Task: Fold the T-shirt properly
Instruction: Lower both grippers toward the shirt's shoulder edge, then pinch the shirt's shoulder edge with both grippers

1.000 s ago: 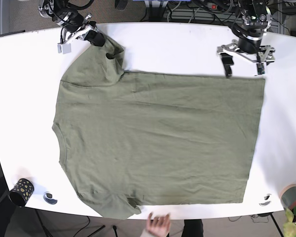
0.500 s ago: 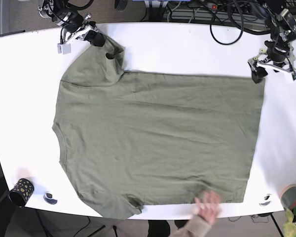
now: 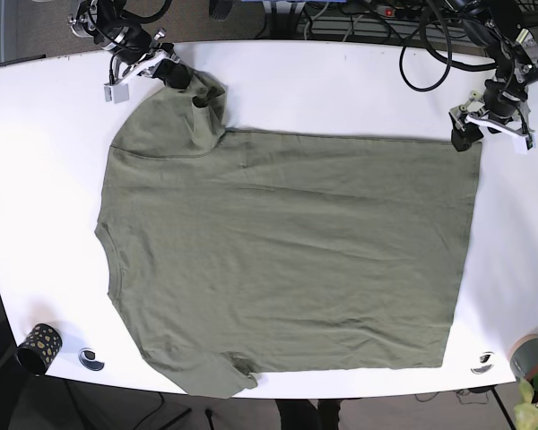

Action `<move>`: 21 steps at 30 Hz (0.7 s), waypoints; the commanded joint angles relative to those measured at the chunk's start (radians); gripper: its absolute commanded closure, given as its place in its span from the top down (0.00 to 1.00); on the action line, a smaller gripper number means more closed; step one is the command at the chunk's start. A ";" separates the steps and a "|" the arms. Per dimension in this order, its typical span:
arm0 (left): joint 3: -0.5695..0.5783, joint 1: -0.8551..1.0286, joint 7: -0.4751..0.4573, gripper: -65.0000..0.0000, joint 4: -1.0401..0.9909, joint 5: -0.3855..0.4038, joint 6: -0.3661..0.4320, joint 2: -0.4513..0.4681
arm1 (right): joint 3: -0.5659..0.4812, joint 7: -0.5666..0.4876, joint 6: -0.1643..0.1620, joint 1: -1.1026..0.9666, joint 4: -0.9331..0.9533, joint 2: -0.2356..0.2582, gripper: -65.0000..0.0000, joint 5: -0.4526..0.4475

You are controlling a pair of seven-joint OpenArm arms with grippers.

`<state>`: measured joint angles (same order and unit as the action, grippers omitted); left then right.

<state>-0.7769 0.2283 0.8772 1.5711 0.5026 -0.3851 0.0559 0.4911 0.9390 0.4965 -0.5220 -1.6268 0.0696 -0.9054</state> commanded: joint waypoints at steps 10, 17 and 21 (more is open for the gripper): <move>0.001 -0.077 0.067 0.75 -0.093 -0.008 -0.061 0.003 | 0.004 0.004 -0.020 0.006 -0.003 0.009 0.00 0.032; 0.001 -0.116 0.070 0.59 -0.160 -0.009 -0.062 0.005 | 0.004 0.004 -0.020 0.009 -0.005 0.026 0.00 0.030; 0.003 -0.125 0.067 0.49 -0.183 -0.009 -0.062 0.019 | 0.004 0.004 -0.020 0.009 -0.005 0.028 0.00 0.030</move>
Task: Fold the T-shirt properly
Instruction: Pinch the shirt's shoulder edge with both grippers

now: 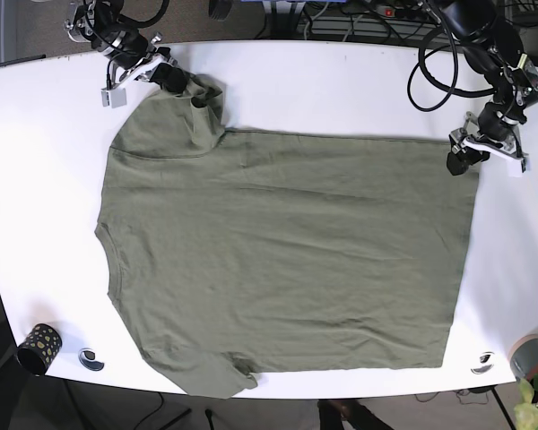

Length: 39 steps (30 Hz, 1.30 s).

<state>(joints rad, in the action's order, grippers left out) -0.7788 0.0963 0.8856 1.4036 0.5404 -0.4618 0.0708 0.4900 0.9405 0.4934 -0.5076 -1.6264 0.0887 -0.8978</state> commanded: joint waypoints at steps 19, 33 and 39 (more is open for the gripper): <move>0.003 0.044 0.057 0.00 0.133 -0.047 0.015 0.001 | 0.026 -0.019 -0.017 -0.019 -0.142 0.006 0.00 0.022; 0.075 0.242 0.057 0.00 0.397 -0.046 0.013 0.002 | 0.105 -0.019 -0.011 -0.148 -0.211 -0.020 0.00 0.019; 0.129 0.349 0.056 0.00 0.484 -0.046 0.011 0.004 | 0.160 -0.019 -0.009 -0.219 -0.266 -0.040 0.00 0.019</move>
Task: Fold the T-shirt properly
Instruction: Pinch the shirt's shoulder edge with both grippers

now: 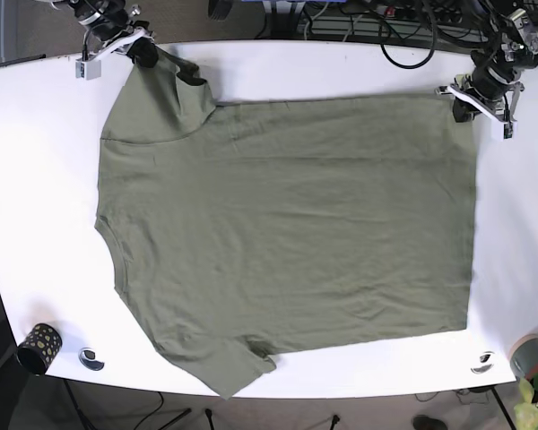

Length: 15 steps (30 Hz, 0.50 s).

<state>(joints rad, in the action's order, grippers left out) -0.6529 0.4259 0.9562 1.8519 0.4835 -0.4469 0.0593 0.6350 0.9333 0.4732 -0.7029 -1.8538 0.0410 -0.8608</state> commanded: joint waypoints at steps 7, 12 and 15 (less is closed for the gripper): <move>-0.003 0.144 -0.015 0.00 0.088 0.010 -0.097 0.017 | 0.053 -0.012 0.012 -0.114 -0.088 -0.016 0.00 -0.019; -0.064 0.212 -0.010 0.00 0.090 0.010 -0.145 0.047 | 0.095 -0.007 0.072 -0.172 -0.103 -0.030 0.00 -0.019; -0.089 0.215 -0.007 0.00 0.090 0.010 -0.178 0.049 | 0.098 -0.007 0.094 -0.189 -0.105 -0.030 0.00 -0.019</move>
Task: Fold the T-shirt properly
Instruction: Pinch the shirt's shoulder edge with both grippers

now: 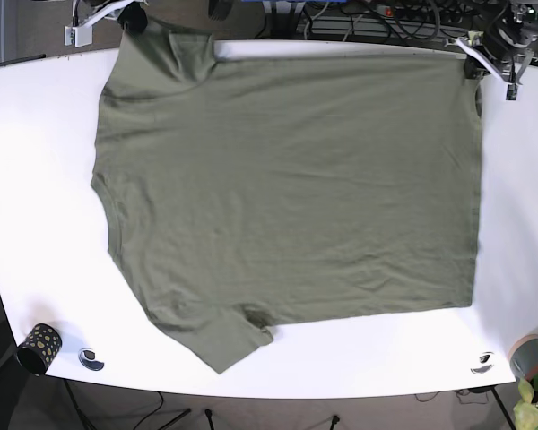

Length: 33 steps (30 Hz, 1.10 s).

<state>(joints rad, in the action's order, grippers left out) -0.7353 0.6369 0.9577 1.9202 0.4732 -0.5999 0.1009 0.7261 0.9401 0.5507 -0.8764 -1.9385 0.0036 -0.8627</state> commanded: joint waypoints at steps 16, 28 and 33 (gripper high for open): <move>0.078 -0.203 0.010 0.00 0.022 0.022 -0.032 0.007 | 0.002 -0.014 0.049 0.153 -0.022 -0.007 0.00 -0.017; 0.105 -0.406 0.096 0.00 -0.031 0.019 0.022 0.007 | 0.002 0.058 0.039 0.409 -0.002 0.023 0.00 -0.013; 0.101 -0.469 0.096 0.00 -0.061 0.019 0.022 0.009 | 0.000 0.083 0.038 0.530 0.052 0.060 0.00 -0.013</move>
<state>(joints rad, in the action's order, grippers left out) -0.6296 0.1898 1.0760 1.8545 0.4759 -0.5766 0.0952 0.7250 1.0428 0.5842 -0.3702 -1.8904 0.0319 -0.8528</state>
